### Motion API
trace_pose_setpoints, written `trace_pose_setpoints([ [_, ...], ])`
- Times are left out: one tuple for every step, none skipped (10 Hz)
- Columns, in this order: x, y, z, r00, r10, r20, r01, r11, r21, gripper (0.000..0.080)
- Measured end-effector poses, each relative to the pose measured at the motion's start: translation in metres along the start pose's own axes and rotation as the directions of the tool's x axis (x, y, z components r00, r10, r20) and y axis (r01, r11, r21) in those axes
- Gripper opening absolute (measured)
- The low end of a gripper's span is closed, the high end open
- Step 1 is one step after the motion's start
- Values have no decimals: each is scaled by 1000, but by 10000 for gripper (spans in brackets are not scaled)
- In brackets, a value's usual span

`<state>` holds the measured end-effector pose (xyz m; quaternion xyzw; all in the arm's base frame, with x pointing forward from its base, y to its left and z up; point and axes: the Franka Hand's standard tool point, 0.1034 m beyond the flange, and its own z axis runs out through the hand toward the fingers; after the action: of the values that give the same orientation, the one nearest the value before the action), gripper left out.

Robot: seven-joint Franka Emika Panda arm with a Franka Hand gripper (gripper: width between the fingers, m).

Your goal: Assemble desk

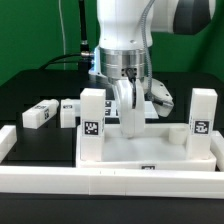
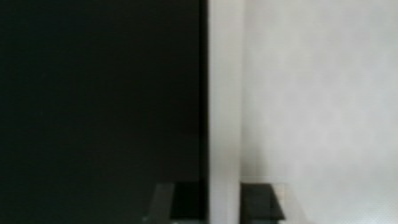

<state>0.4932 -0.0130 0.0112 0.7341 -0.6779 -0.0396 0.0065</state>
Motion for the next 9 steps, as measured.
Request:
trace_pose_setpoints([
  [7,3,1,998,-56,-13,56,998,8,73],
  [10,4,1,998,-65,-17,65,998,8,73],
  [10,4,1,991,-131,-19,131,991,8,73],
  [10,4,1,979,-203,-19,203,979,6,73],
  [11,4,1,968,-252,-20,252,968,5,73],
  [12,5,1,945,-328,-20,328,945,1,73],
  [16,6,1,913,-406,-22,406,914,-4,74],
  [24,8,1,877,-480,-26,480,877,-11,74],
  [31,8,0,819,-573,-29,572,820,-16,73],
])
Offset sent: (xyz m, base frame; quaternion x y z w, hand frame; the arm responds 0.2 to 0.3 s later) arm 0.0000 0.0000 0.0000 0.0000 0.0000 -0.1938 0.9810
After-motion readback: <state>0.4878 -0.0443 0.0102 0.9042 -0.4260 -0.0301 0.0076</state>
